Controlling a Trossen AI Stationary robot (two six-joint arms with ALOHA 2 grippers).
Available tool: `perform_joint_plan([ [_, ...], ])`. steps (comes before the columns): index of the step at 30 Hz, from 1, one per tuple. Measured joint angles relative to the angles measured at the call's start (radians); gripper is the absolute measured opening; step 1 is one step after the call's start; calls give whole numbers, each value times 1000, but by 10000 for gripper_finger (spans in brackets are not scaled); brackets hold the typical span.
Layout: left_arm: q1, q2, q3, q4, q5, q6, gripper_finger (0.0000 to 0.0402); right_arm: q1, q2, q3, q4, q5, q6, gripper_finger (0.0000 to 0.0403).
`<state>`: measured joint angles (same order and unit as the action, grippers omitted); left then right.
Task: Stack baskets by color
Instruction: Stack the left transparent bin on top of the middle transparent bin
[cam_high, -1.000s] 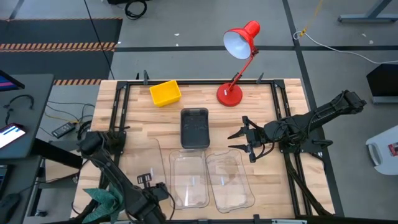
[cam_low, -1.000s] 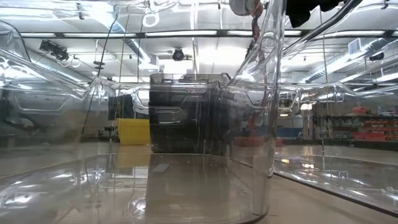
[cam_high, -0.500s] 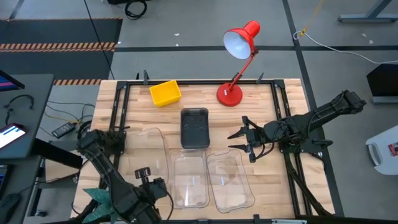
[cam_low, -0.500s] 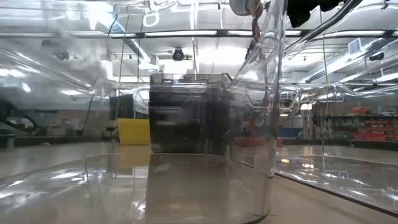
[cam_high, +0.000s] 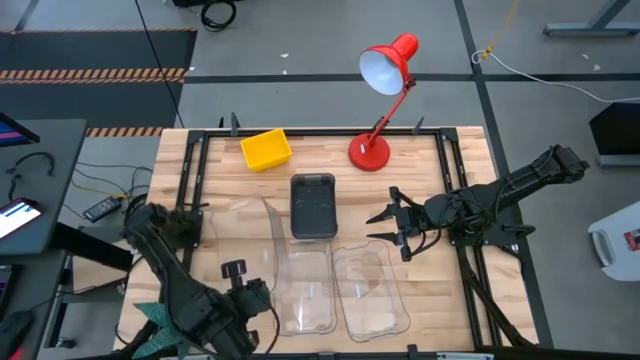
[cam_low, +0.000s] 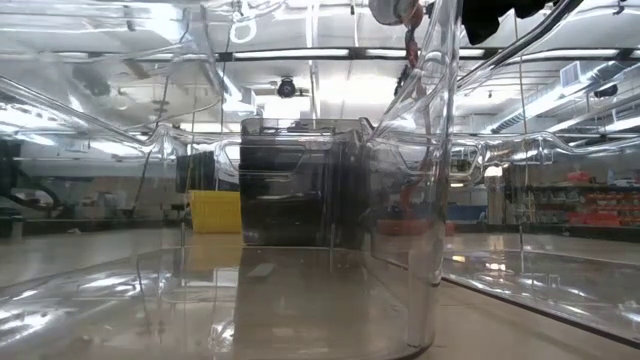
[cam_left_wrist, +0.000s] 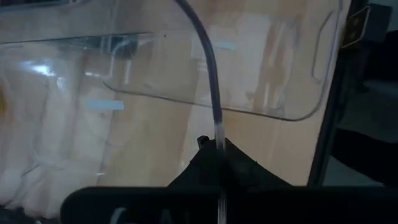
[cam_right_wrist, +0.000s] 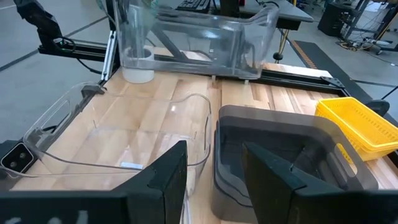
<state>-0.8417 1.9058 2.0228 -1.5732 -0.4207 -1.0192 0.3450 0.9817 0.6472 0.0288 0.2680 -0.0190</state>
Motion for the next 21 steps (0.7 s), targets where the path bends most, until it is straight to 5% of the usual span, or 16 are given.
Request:
perform_joint_plan([
  [15,-72,-153,0,68,-285,84,1,0,0,0,-2,0,-1,156],
  [21,-118,-162,0,166,-297,96,2,0,0,0,-2,0,-5,156],
])
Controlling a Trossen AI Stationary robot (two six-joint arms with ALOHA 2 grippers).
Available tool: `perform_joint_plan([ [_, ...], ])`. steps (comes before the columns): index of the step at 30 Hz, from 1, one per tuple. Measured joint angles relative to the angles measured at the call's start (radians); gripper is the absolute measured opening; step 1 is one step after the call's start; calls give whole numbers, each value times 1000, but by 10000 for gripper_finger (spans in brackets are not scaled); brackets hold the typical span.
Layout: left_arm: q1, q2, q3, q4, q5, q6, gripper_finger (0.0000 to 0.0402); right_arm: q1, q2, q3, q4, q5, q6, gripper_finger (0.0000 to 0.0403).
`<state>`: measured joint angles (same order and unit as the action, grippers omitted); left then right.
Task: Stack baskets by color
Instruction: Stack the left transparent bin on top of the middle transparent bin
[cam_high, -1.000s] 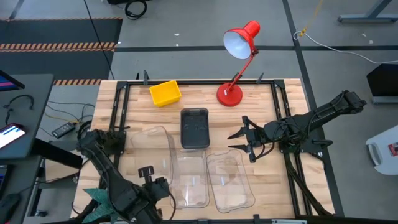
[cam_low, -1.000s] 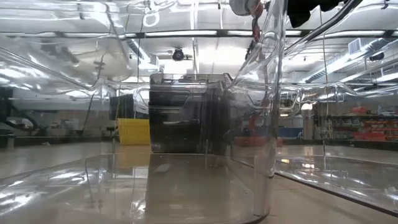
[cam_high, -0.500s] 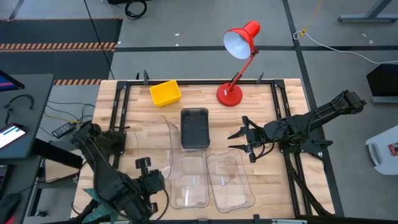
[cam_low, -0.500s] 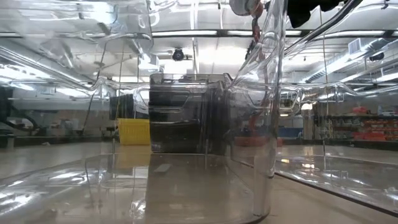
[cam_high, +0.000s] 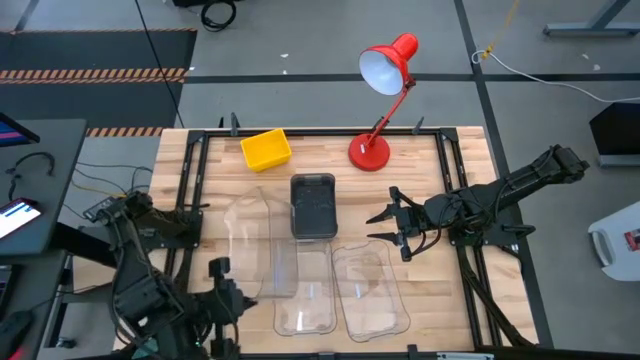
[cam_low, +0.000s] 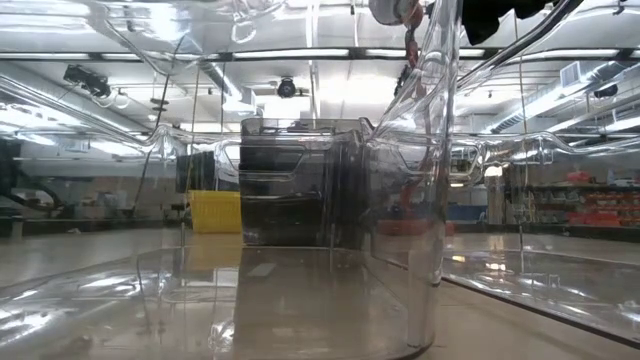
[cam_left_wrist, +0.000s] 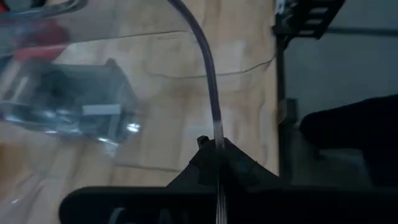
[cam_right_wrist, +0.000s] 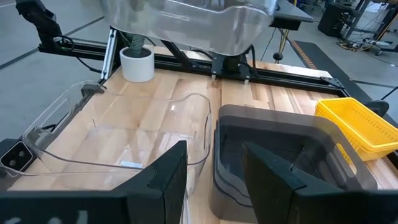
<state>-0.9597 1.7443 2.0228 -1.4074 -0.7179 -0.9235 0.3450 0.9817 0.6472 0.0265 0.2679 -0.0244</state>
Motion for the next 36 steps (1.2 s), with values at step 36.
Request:
perform_joint_plan([
  [36,135,260,-1,282,277,56,4,67,0,0,-3,-24,4,156],
])
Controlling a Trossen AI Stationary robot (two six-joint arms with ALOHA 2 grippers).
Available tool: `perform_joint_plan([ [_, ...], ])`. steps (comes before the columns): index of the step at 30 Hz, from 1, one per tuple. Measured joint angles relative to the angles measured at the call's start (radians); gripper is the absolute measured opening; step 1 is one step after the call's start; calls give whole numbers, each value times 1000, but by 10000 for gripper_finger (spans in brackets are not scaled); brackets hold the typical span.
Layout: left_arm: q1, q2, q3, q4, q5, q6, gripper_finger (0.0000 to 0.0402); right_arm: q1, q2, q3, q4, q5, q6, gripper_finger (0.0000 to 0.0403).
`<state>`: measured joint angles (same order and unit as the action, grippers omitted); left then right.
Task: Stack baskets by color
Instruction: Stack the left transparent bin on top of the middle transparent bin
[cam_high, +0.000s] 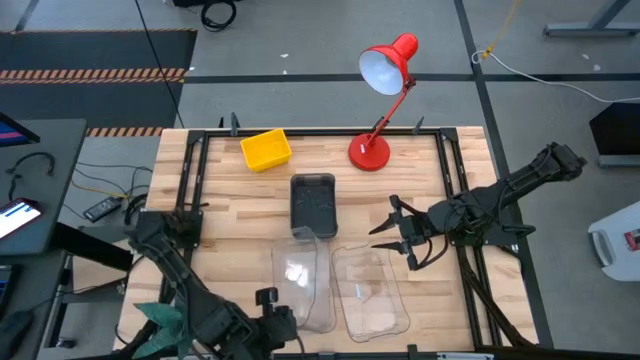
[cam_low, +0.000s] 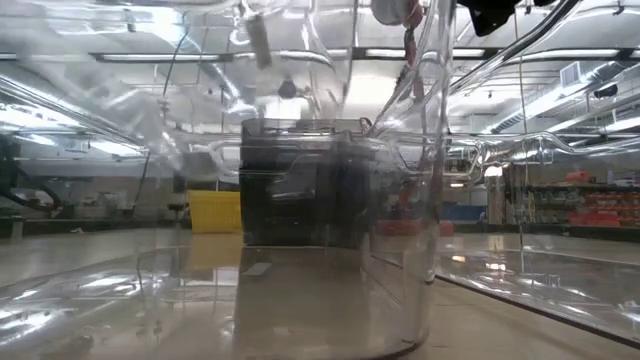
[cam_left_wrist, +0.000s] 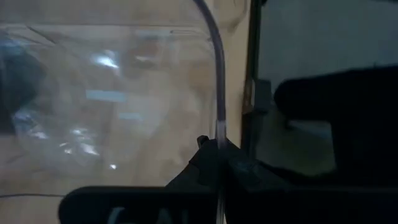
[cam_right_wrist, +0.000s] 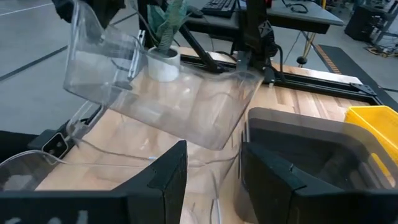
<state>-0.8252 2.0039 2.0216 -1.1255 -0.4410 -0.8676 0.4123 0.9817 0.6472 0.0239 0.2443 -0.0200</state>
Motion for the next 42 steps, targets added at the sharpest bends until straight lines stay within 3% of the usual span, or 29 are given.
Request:
perform_joint_plan([
  [4,10,24,1,-10,80,-29,4,14,0,0,-2,0,2,156],
  [10,20,41,1,-13,97,-60,16,31,0,0,-17,48,17,156],
  [16,28,40,1,-11,103,-72,90,43,0,0,-28,61,21,156],
  [23,55,2,1,-35,206,-82,153,51,0,0,-27,61,21,156],
  [29,64,-44,1,-166,201,-105,151,51,0,0,-26,61,21,156],
  [34,70,-50,1,-454,47,-182,143,50,0,0,-26,61,19,156],
  [37,92,-53,-35,-418,-7,-155,142,50,0,0,-24,61,19,156],
  [42,153,-69,-131,-447,70,-112,142,54,0,0,-17,57,24,156],
])
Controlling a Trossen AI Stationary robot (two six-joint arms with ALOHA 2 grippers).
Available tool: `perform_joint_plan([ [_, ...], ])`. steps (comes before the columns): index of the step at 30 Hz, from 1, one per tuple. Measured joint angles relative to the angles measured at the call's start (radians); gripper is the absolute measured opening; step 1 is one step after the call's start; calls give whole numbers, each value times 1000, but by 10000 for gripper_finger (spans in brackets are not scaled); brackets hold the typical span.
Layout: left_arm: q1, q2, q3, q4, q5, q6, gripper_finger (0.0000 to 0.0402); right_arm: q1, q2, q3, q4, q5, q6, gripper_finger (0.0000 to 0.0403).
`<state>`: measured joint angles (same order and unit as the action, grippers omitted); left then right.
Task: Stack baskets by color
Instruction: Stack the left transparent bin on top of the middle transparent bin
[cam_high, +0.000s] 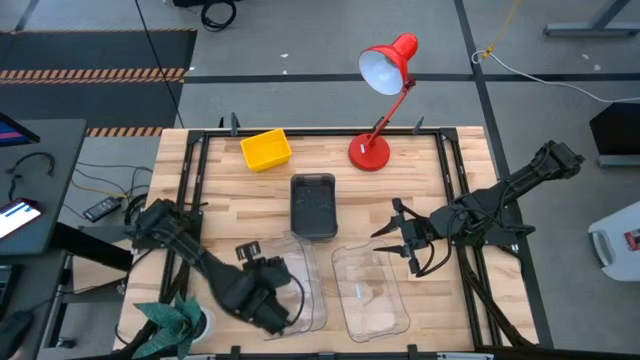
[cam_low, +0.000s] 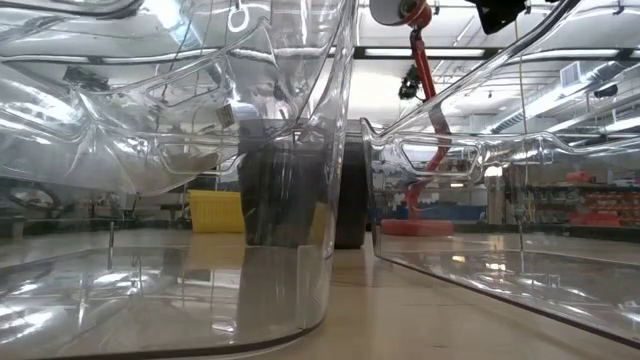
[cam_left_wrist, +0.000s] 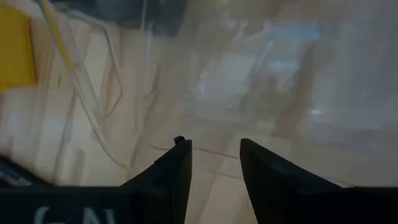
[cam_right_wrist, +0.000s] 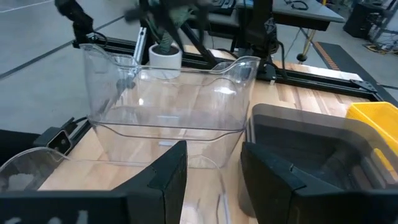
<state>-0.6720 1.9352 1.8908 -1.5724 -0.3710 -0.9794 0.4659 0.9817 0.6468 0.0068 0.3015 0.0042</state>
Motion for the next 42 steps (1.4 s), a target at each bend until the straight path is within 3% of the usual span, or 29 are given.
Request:
perform_joint_plan([
  [6,27,-106,-141,1,39,28,141,21,0,0,-9,-6,12,156],
  [16,38,-336,-293,76,-137,-12,159,38,0,0,-8,-3,18,156],
  [28,143,-567,-641,510,-167,256,198,38,0,0,0,20,12,156],
  [33,197,-661,-797,738,-88,384,186,38,0,0,0,20,12,156],
  [42,281,-748,-1036,964,-9,424,174,38,0,0,0,20,12,156],
])
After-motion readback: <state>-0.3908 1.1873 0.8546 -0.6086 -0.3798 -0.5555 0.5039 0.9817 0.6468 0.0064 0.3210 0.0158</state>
